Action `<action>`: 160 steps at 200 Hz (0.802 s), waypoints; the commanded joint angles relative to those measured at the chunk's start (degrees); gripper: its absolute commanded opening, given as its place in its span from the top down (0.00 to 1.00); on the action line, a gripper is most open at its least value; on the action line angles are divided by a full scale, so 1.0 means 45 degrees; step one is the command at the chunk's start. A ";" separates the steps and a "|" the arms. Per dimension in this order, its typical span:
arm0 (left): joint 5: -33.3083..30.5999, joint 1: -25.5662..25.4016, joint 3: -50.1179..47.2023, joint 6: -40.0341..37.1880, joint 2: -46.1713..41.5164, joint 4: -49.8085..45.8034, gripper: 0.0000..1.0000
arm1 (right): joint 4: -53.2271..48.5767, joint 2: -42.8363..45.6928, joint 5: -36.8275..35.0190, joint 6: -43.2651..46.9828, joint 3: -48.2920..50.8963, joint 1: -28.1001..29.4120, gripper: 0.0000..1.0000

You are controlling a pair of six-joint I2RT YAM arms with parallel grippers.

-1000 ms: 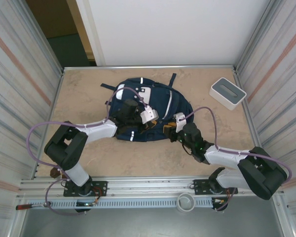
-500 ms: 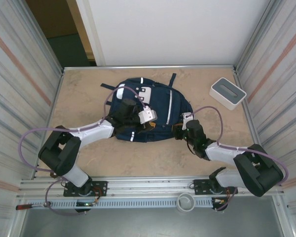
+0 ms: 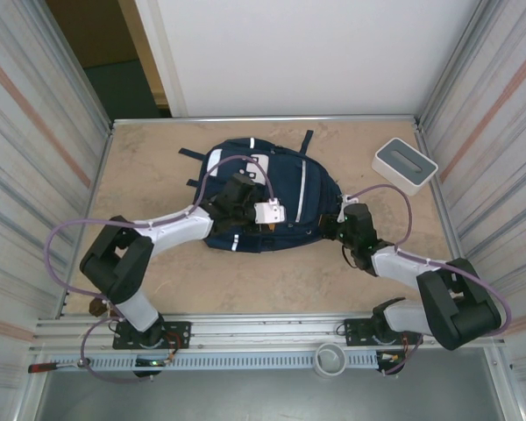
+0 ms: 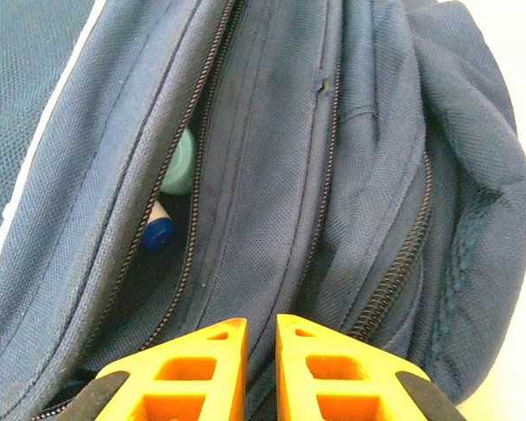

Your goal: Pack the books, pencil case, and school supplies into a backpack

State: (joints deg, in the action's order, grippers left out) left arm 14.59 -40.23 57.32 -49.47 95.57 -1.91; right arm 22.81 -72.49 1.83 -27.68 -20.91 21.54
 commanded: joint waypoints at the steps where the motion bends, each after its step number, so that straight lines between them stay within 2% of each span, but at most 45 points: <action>1: -0.0645 -0.0042 0.0368 -0.0909 0.0342 -0.0909 0.54 | -0.1377 0.0714 0.0571 -0.0531 -0.0437 -0.0454 0.85; 35: -0.0895 -0.0026 0.0362 -0.1141 0.0631 -0.0915 0.55 | -0.2916 0.0837 0.1492 -0.0768 -0.1046 -0.0951 0.83; 65: -0.0830 -0.0208 0.0717 -0.0596 0.1066 -0.0864 0.66 | -0.2465 0.0000 0.2162 -0.1069 -0.1310 -0.1056 0.82; 97: 0.0161 -0.0306 0.0778 0.0446 0.1126 -0.0716 0.84 | -0.2481 -0.1074 0.2383 -0.0825 -0.2044 -0.1086 0.80; 160: 0.1744 -0.0532 0.0525 0.3107 0.1257 0.0318 0.94 | -0.4418 -0.3213 0.3168 0.0486 -0.4852 -0.1870 0.77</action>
State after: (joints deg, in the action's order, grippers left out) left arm 16.27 -41.30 59.90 -43.53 99.77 -1.26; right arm 8.25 -84.84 13.52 -29.08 -38.48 14.55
